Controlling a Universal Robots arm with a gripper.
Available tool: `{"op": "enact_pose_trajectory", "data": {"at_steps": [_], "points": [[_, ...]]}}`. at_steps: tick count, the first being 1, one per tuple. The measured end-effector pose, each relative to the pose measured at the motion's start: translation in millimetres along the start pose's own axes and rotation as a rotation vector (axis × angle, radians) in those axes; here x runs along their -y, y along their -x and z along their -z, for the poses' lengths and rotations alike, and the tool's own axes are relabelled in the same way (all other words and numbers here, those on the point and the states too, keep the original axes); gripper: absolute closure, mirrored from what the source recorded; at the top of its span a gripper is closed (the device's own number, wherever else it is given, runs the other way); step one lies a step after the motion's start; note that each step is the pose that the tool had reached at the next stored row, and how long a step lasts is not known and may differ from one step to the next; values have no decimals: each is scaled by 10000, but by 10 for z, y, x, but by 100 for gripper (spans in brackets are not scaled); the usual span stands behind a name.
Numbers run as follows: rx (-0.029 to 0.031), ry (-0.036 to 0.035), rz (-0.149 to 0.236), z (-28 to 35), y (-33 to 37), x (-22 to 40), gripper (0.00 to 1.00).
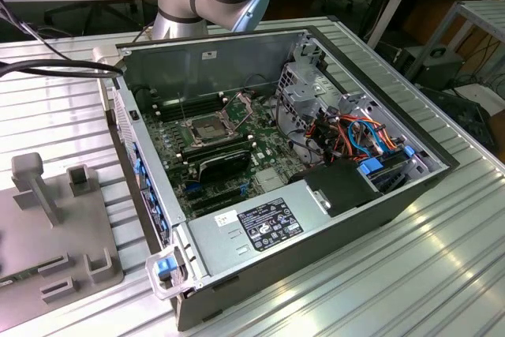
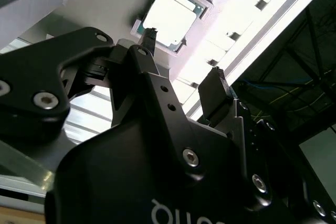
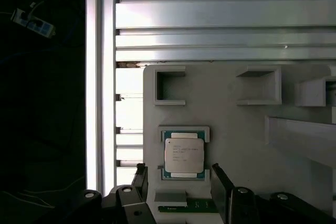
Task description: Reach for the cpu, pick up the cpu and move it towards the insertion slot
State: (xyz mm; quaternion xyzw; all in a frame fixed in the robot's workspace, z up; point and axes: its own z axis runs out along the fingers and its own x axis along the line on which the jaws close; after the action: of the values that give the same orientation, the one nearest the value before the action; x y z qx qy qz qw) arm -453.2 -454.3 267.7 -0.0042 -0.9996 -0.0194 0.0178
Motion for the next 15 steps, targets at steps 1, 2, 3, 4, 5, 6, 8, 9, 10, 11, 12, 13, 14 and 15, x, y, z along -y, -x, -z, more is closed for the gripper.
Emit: {"op": "enact_pose_trajectory", "data": {"at_steps": [1,2,3,4,5,6,8,9,10,11,12,13,14,15], "points": [[1,0,0,0,0,0,40],[1,0,0,-1,0,0,40],[2,1,0,-4,1,0,40],[2,1,0,-7,1,0,40],[3,1,1,-12,1,0,40],[2,0,1,-19,1,1,40],[2,0,1,-41,2,2,40],[1,0,1,-54,2,2,40],[0,0,0,-69,3,3,40],[1,0,0,-87,3,4,40],[1,-1,0,-102,4,4,40],[1,0,0,-126,5,5,40],[1,0,-3,-145,5,6,40],[1,0,-10,-157,6,7,40]]}}
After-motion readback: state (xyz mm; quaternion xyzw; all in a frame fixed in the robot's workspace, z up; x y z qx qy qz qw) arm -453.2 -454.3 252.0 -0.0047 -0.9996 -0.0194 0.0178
